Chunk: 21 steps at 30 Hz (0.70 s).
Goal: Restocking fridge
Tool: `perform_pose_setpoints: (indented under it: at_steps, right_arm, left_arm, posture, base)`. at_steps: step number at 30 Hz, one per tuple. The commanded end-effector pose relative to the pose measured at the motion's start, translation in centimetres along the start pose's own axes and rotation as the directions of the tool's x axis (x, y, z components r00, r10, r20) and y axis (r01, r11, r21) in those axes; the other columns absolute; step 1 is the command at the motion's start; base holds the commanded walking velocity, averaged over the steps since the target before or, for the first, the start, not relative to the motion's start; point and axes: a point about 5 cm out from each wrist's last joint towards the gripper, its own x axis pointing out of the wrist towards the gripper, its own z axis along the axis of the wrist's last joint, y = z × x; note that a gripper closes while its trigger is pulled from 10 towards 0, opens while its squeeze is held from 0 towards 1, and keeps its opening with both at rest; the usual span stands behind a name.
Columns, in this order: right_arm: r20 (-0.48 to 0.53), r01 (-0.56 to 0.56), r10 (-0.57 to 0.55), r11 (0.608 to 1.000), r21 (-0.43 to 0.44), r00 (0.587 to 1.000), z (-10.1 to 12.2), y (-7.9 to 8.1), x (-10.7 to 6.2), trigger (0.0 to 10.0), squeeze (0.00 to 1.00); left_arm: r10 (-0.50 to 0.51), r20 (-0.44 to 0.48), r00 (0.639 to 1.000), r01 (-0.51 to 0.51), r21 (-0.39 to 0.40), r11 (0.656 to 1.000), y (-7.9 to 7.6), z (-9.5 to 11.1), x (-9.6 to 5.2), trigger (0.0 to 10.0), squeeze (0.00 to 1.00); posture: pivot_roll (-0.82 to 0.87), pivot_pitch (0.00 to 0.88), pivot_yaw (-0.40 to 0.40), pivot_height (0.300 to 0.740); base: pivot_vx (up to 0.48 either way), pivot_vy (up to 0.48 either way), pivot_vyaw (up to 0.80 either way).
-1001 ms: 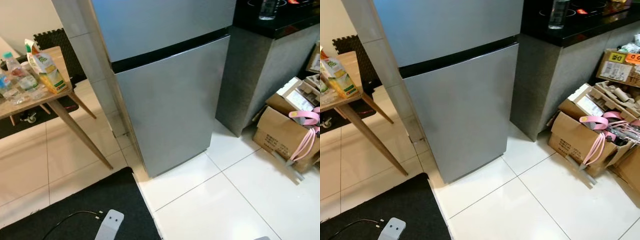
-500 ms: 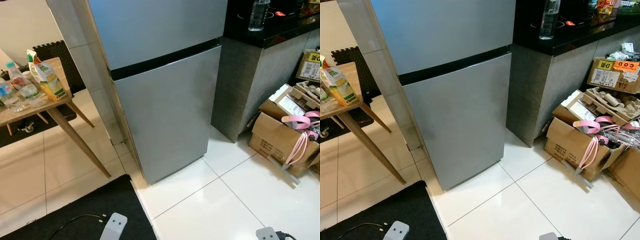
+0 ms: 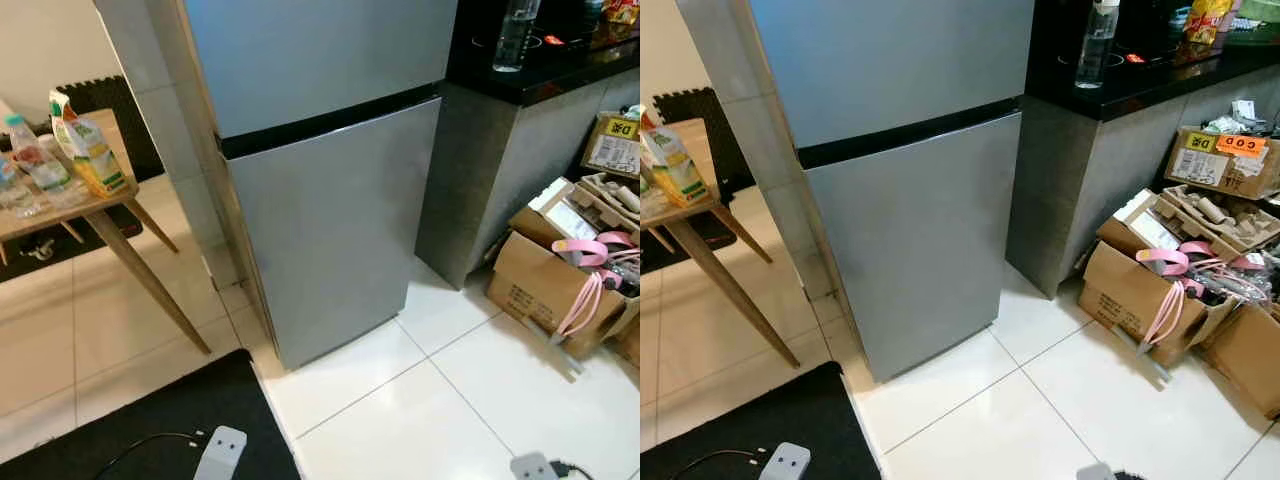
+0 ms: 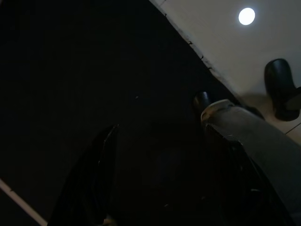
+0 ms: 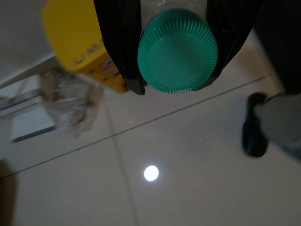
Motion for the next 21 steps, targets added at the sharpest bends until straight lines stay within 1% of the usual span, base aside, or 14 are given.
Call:
perform_pose_setpoints:
  at_steps: [1, 2, 3, 4, 6, 9, 13, 14, 15, 16, 17, 18, 20, 21]
  right_arm:
    - [0.017, 0.01, -0.01, 1.0, 0.006, 1.0, 0.8, -0.5, 0.1, 10.0, 0.0]
    - [0.017, 0.01, -0.01, 1.0, 0.006, 1.0, 0.8, -0.5, 0.1, 10.0, 0.0]
    - [0.03, 0.019, -0.019, 1.0, 0.01, 0.999, 1.2, -0.8, 0.2, 10.0, 0.0]
    - [0.038, 0.015, -0.015, 1.0, 0.011, 0.999, 1.4, -0.5, 0.2, 10.0, 0.0]
    - [0.039, -0.001, 0.002, 1.0, -0.015, 0.999, 1.5, 0.0, 0.2, 10.0, 0.0]
    - [0.042, -0.016, 0.017, 0.999, -0.036, 0.999, 1.8, 0.4, 0.3, 10.0, 0.0]
    - [0.062, -0.053, 0.059, 0.995, -0.085, 0.996, 2.6, 1.6, 0.4, 10.0, 0.0]
    - [0.062, -0.053, 0.059, 0.995, -0.085, 0.996, 2.6, 1.6, 0.4, 10.0, 0.0]
    - [0.063, -0.067, 0.073, 0.993, -0.097, 0.995, 2.7, 2.1, 0.4, 10.0, 0.0]
    - [0.064, -0.075, 0.082, 0.992, -0.104, 0.995, 2.9, 2.5, 0.4, 10.0, 0.0]
    - [0.066, -0.083, 0.09, 0.992, -0.098, 0.994, 3.0, 2.9, 0.4, 10.0, 0.0]
    - [0.068, -0.09, 0.096, 0.991, -0.096, 0.993, 3.2, 3.3, 0.4, 10.0, 0.0]
    - [0.074, -0.105, 0.114, 0.989, -0.107, 0.991, 3.5, 3.9, 0.4, 10.0, 0.0]
    - [0.074, -0.105, 0.114, 0.989, -0.107, 0.991, 3.5, 3.9, 0.4, 10.0, 0.0]
  left_arm:
    - [0.011, 0.007, 1.0, -0.011, 0.006, 1.0, 0.3, 0.7, 0.1, 10.0, 0.0]
    - [0.011, 0.007, 1.0, -0.011, 0.006, 1.0, 0.3, 0.7, 0.1, 10.0, 0.0]
    - [-0.002, 0.015, 1.0, 0.002, 0.022, 1.0, -0.2, 1.1, 0.2, 10.0, 0.0]
    - [-0.023, 0.027, 0.999, 0.022, 0.037, 0.999, -0.7, 1.4, 0.3, 10.0, 0.0]
    - [-0.043, 0.036, 0.998, 0.041, 0.064, 0.997, -1.2, 1.8, 0.4, 10.0, 0.0]
    - [-0.044, 0.035, 0.998, 0.042, 0.04, 0.998, -1.3, 1.6, 0.4, 10.0, 0.0]
    - [-0.034, -0.01, 0.999, 0.034, 0.026, 0.999, -1.2, -0.9, 0.0, 10.0, 0.0]
    - [-0.034, -0.01, 0.999, 0.034, 0.026, 0.999, -1.2, -0.9, 0.0, 10.0, 0.0]
    - [-0.027, -0.017, 0.999, 0.028, 0.009, 1.0, -1.1, -1.4, -0.1, 10.0, 0.0]
    - [-0.023, -0.019, 1.0, 0.022, -0.003, 1.0, -1.0, -1.7, -0.2, 10.0, 0.0]
    - [-0.011, -0.038, 0.999, 0.009, -0.039, 0.999, -0.8, -2.7, -0.4, 10.0, 0.0]
    - [-0.002, -0.06, 0.998, -0.002, -0.06, 0.998, -0.8, -3.7, -0.6, 10.0, 0.0]
    - [0.014, -0.109, 0.994, -0.023, -0.083, 0.996, -0.7, -5.3, -1.1, 10.0, 0.0]
    - [0.014, -0.109, 0.994, -0.023, -0.083, 0.996, -0.7, -5.3, -1.1, 10.0, 0.0]
  posture:
    - [-0.17, 0.0, 0.041, 0.74]
    - [-0.17, 0.0, 0.041, 0.74]
    - [-0.16, 0.002, 0.035, 0.74]
    - [-0.14, 0.042, 0.042, 0.74]
    - [-0.14, 0.031, 0.046, 0.74]
    - [-0.11, 0.049, 0.033, 0.74]
    - [-0.06, 0.085, 0.007, 0.74]
    - [-0.06, 0.085, 0.007, 0.74]
    - [-0.05, 0.038, 0.005, 0.74]
    - [-0.06, 0.028, 0.007, 0.74]
    - [-0.06, 0.031, 0.018, 0.74]
    - [-0.04, 0.021, 0.006, 0.74]
    - [-0.03, 0.014, -0.004, 0.74]
    - [-0.03, 0.014, -0.004, 0.74]
  base:
    - [0.0, 0.0, 0.0]
    - [0.0, 0.0, 0.0]
    - [0.0, 0.0, 0.0]
    - [0.0, 0.0, 0.0]
    - [0.0, 0.0, 0.0]
    - [0.0, 0.0, 0.0]
    - [0.0, 0.0, 0.0]
    - [0.0, 0.0, 0.0]
    - [0.0, 0.0, 0.0]
    - [0.0, 0.0, 0.0]
    - [0.0, 0.0, 0.0]
    - [0.0, 0.0, 0.0]
    - [0.0, 0.0, 0.0]
    - [0.0, 0.0, 0.0]
